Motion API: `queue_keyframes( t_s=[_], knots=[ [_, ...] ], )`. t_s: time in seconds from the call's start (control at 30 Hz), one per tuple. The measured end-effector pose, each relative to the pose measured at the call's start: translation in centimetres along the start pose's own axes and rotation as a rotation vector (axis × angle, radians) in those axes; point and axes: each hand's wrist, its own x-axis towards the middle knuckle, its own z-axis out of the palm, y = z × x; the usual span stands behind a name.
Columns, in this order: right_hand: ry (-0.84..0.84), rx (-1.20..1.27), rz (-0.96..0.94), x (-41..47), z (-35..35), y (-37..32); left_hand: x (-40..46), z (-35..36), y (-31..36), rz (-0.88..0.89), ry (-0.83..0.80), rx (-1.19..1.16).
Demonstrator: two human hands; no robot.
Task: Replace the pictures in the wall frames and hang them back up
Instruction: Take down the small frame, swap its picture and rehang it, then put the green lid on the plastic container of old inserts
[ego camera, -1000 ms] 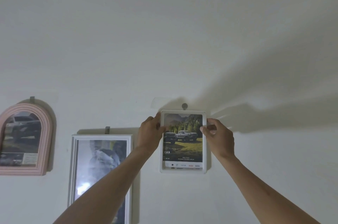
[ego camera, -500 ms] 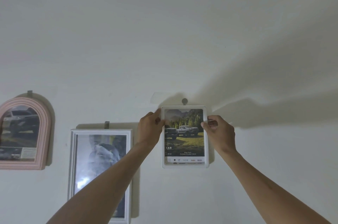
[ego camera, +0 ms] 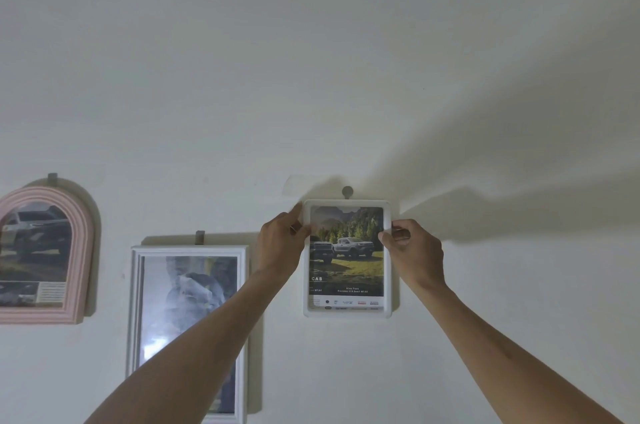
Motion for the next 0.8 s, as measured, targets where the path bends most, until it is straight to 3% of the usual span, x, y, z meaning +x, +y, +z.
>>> queue_keyframes(
  t_s=[0.43,0.63,0.8],
  knots=[
    [-0.054,0.005,0.030,-1.5,-1.4,1.0,-2.2,0.2,-0.2,-0.028,0.033,-0.031],
    [-0.093,-0.070,0.131,-6.9,-2.0,3.4,-10.3,1.7,-0.9,-0.065,0.073,-0.085],
    [-0.239,-0.148,0.241,-14.7,-1.9,7.6,-20.6,3.7,-2.9,-0.201,-0.070,-0.030]
  ],
)
